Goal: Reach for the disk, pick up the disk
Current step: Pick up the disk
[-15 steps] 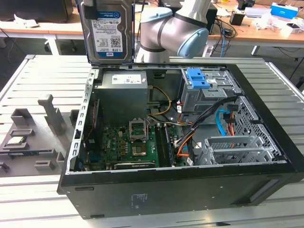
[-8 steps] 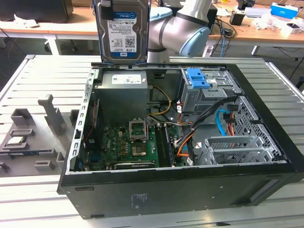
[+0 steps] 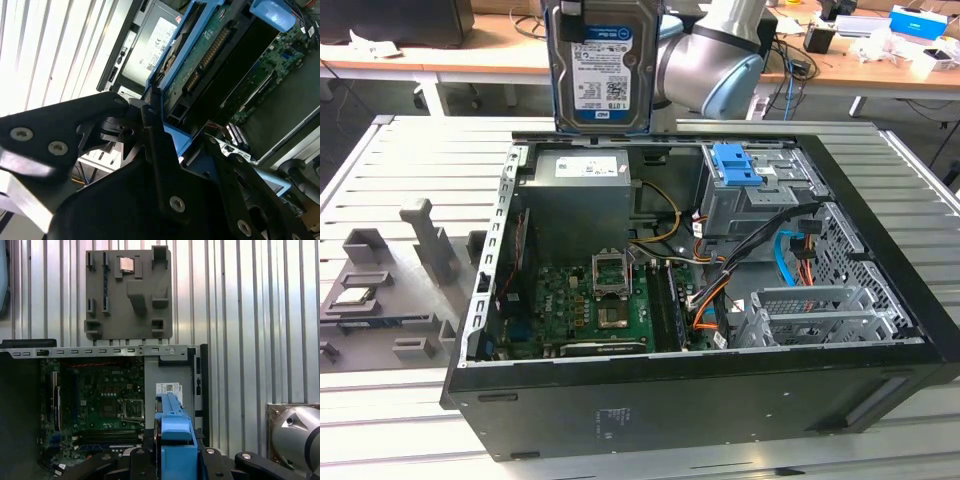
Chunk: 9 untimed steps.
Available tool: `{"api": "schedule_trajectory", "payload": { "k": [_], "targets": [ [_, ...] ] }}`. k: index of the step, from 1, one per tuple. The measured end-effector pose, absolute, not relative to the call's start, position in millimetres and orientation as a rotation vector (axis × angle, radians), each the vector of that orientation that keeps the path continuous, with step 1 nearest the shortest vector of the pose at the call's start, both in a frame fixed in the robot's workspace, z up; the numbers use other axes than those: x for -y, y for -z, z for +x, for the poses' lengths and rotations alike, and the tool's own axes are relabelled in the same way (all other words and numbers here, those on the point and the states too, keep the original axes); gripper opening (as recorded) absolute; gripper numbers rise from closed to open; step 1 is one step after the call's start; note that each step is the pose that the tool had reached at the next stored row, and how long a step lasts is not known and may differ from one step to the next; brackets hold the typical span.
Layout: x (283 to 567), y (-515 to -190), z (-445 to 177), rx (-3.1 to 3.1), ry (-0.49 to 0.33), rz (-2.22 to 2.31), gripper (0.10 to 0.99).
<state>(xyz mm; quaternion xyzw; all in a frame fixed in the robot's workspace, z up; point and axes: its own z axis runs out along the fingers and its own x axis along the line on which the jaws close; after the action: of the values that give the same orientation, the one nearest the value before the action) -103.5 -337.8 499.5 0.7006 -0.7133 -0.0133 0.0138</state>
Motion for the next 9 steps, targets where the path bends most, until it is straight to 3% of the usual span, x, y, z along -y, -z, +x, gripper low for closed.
{"api": "schedule_trajectory", "payload": {
  "k": [9],
  "targets": [
    [337.7,-499.5,-61.4,2.221,0.041,2.182,0.369]
  ]
}}
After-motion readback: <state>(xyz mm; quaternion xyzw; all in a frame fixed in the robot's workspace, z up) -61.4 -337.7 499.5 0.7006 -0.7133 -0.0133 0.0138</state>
